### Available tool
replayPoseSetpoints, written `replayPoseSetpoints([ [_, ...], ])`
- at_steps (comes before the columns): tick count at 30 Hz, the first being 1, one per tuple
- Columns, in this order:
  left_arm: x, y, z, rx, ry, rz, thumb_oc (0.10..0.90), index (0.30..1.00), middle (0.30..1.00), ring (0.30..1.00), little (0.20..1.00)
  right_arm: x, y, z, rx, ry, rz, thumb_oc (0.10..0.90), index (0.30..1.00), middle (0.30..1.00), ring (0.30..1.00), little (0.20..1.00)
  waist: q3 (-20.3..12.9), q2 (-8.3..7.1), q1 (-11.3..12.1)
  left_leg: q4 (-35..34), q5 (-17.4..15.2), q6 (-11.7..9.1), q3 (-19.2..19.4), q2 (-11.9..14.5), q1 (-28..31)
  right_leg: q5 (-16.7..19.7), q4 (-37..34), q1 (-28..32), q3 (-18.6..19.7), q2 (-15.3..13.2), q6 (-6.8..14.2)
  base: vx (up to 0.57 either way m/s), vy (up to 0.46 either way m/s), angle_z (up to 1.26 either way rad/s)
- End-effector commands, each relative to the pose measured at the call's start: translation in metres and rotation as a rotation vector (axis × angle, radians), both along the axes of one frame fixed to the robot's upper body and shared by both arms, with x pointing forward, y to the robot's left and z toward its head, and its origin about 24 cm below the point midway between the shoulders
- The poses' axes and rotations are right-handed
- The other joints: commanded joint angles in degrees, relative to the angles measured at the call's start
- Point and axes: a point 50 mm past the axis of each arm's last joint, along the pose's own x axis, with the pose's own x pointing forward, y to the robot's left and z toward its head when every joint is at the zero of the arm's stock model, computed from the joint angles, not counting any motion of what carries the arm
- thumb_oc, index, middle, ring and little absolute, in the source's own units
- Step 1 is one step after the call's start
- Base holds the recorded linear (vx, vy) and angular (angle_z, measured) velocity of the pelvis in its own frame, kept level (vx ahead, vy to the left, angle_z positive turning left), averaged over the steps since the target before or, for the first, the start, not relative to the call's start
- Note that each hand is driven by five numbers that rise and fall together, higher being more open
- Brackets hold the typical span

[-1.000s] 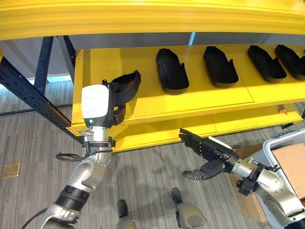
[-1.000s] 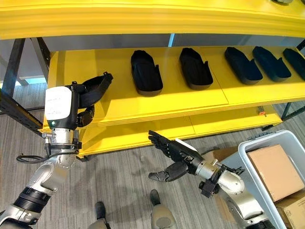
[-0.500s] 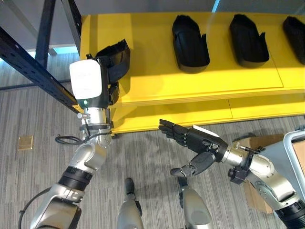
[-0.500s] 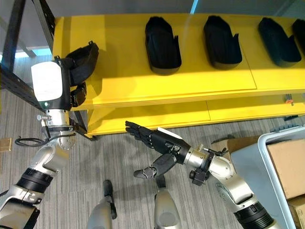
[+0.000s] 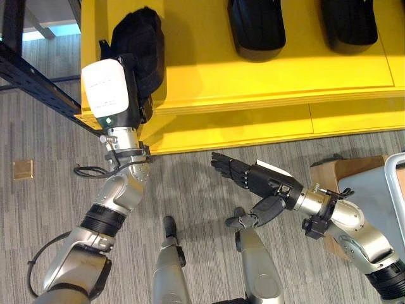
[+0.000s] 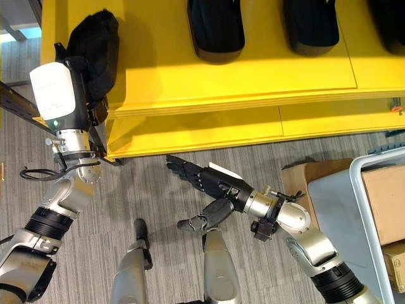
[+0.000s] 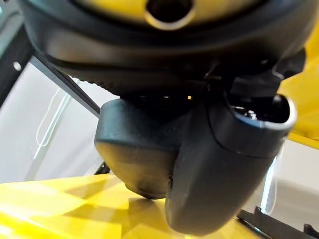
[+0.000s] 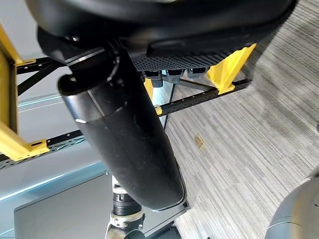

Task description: Move parts from the plastic box to the shelf.

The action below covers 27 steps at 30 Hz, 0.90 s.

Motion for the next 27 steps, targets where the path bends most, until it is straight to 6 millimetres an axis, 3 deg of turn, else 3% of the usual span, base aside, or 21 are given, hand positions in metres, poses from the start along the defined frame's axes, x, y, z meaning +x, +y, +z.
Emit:
replayPoseSetpoints([
  [1, -0.006, -0.007, 0.065, 0.103, -0.28, 0.022, 0.4, 0.3, 0.3, 0.3, 0.3, -0.006, 0.013, 0.046, 0.086, -0.205, 0.112, 0.9, 1.0, 1.0, 1.0, 1.0, -1.28, -1.93, -1.42, 7.38, -8.66, 2.64, -1.17, 0.57, -0.29, -2.62, -0.67, 0.81, 1.44, 2.28, -4.25, -0.05, -0.002, 0.0],
  [14, 0.001, -0.007, 0.083, 0.118, -0.321, 0.057, 0.4, 0.3, 0.3, 0.3, 0.3, -0.005, 0.013, 0.053, 0.06, -0.226, 0.125, 0.9, 1.0, 1.0, 1.0, 1.0, -0.54, -1.89, -3.04, 8.51, -8.59, 2.62, -0.12, 1.01, -3.46, -3.14, 2.29, -4.05, 1.91, 3.28, -5.19, -0.04, 0.005, -0.04],
  [27, 0.002, -0.005, 0.082, 0.098, -0.33, 0.087, 0.4, 0.3, 0.3, 0.3, 0.3, -0.002, 0.017, 0.049, 0.095, -0.182, 0.123, 0.9, 1.0, 1.0, 1.0, 1.0, -0.54, -1.47, -4.16, 6.6, -8.35, 2.36, 1.15, 1.26, -1.74, -3.02, 2.14, -4.27, 2.05, 3.24, -5.52, -0.01, 0.016, -0.03],
])
